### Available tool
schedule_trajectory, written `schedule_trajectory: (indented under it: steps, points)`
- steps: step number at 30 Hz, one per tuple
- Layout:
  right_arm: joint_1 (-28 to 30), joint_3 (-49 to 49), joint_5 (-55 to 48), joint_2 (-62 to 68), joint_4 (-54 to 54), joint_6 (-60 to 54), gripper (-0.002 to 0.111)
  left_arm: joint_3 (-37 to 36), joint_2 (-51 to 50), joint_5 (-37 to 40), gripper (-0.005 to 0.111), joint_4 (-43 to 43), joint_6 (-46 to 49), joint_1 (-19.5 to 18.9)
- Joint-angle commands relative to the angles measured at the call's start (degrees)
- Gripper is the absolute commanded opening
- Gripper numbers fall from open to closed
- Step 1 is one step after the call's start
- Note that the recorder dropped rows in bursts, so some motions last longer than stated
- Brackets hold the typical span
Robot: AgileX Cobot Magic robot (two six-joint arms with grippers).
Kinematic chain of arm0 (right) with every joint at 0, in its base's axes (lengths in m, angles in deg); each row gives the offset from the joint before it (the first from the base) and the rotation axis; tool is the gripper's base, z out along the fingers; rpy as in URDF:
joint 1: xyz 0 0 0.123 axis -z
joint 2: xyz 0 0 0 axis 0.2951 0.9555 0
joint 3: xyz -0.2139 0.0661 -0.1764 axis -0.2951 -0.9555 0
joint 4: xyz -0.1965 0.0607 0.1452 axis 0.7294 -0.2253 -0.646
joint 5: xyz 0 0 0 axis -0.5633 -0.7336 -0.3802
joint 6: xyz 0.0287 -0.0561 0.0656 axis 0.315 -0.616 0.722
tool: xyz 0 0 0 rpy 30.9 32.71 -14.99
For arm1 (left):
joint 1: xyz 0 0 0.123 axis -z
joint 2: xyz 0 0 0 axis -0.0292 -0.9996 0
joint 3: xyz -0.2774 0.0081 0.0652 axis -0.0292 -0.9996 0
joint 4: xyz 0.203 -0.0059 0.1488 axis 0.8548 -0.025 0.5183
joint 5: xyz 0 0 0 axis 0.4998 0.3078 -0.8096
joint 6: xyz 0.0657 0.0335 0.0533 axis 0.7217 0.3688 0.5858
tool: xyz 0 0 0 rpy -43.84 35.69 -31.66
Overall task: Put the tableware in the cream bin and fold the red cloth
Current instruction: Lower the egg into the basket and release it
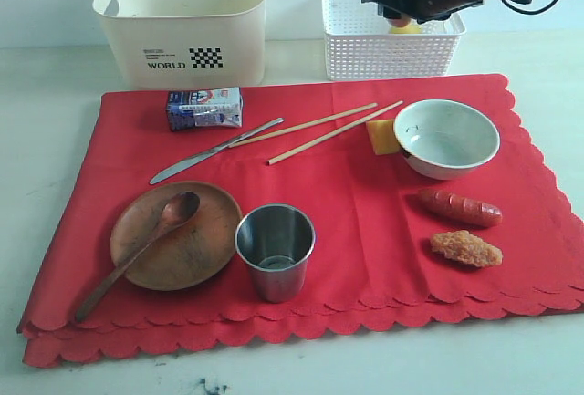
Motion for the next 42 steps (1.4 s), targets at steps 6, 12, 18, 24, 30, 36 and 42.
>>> schedule_trajectory:
  steps: [6,12,18,24,30,36,42]
  points:
    - [0.18,0.57,1.06,-0.28,0.22,0.15,0.077,-0.13,0.38,-0.18,0.002,0.02,0.01,0.39]
    - [0.18,0.57,-7.49,-3.59,2.48,0.03,0.077,-0.13,0.38,-0.18,0.002,0.02,0.01,0.39]
    - [0.18,0.57,-17.55,-10.06,7.77,0.16,0.06,-0.13,0.38,-0.18,0.002,0.02,0.01,0.39]
    - [0.18,0.57,-28.63,-16.78,9.63,1.78,0.026,-0.13,0.38,-0.18,0.002,0.02,0.01,0.39]
    - [0.18,-2.52,-37.52,-23.77,9.68,1.55,0.002,-0.13,0.38,-0.18,0.002,0.02,0.01,0.39]
    - [0.18,-13.72,-36.16,-34.19,10.13,1.55,0.0,-0.13,0.38,-0.18,0.002,0.02,0.01,0.39]
    - [0.18,-26.86,-29.26,-45.39,6.98,1.55,0.0,-0.13,0.38,-0.18,0.002,0.02,0.01,0.39]
